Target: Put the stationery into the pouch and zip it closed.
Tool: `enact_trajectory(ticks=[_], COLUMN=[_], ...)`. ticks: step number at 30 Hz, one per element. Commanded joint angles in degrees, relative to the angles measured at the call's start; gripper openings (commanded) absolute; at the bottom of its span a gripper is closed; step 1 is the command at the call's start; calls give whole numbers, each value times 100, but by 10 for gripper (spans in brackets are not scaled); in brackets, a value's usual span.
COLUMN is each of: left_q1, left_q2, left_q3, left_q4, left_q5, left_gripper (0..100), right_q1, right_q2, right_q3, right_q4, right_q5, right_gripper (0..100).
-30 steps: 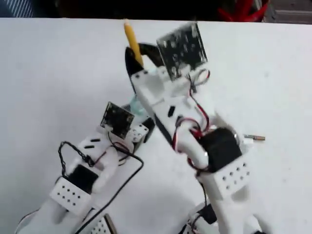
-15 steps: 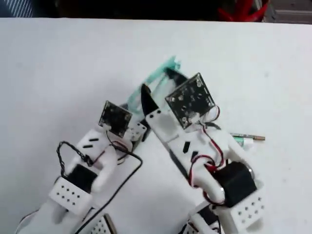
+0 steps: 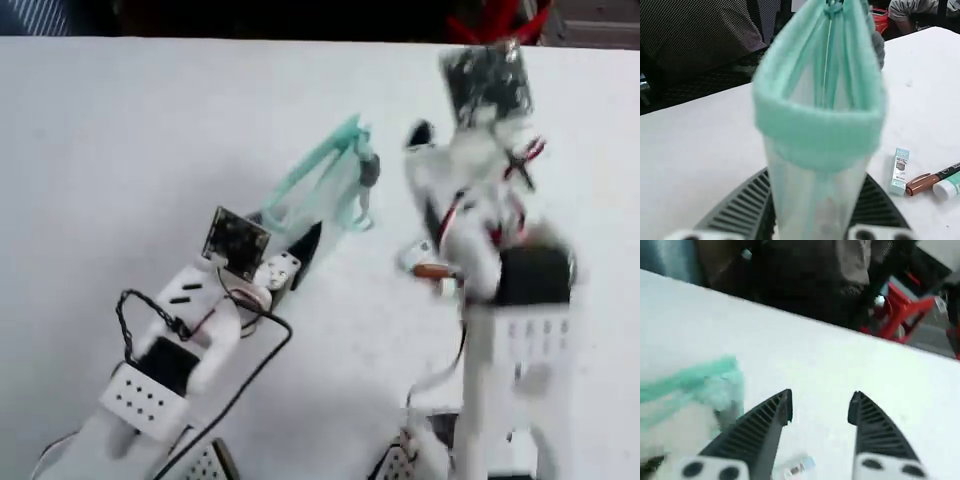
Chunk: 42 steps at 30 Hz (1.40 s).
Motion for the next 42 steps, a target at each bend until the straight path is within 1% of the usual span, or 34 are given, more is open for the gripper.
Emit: enact_trajectory(ticks=[1, 5, 9, 10, 12, 15, 17, 18, 21, 26, 29, 31, 34, 42], left_q1=[-40, -22, -13, -13, -4, 4, 4, 4, 4, 4, 4, 4, 4, 4], left_q2=[-84, -84, -84, -84, -75, -66, -84, -84, -84, -57, -57, -57, -57, -57], left_q3=[-79, -79, -79, -79, -79, -79, -79, -79, -79, -79, -79, -79, -79, -79], left_q4=[26, 26, 35, 35, 44, 44, 44, 44, 35, 26, 26, 26, 26, 9], left_q5=[53, 26, 18, 18, 18, 18, 18, 18, 18, 18, 18, 18, 9, 9], left_gripper=[177, 177, 177, 177, 177, 177, 177, 177, 177, 177, 177, 177, 177, 177], right_q1=[840, 1543, 2308, 2492, 2782, 2993, 3029, 3037, 3081, 2967, 2835, 2756, 2738, 2738], right_q2=[963, 2018, 2862, 3046, 3442, 3916, 4022, 4004, 3820, 3530, 3442, 3433, 3424, 3433], right_q3=[-308, -299, -299, -299, -229, 97, 440, 659, 1345, 2629, 3138, 3314, 3349, 3367], right_q4=[409, 840, 963, 875, 655, 400, 321, 224, -532, -2413, -3090, -3125, -2756, -2571], right_q5=[527, 1108, 2057, 2374, 3262, 4527, 5125, 5310, 5486, 5512, 5618, 6013, 6400, 6804], right_gripper=[172, 170, 170, 170, 170, 170, 170, 170, 170, 172, 170, 170, 170, 170])
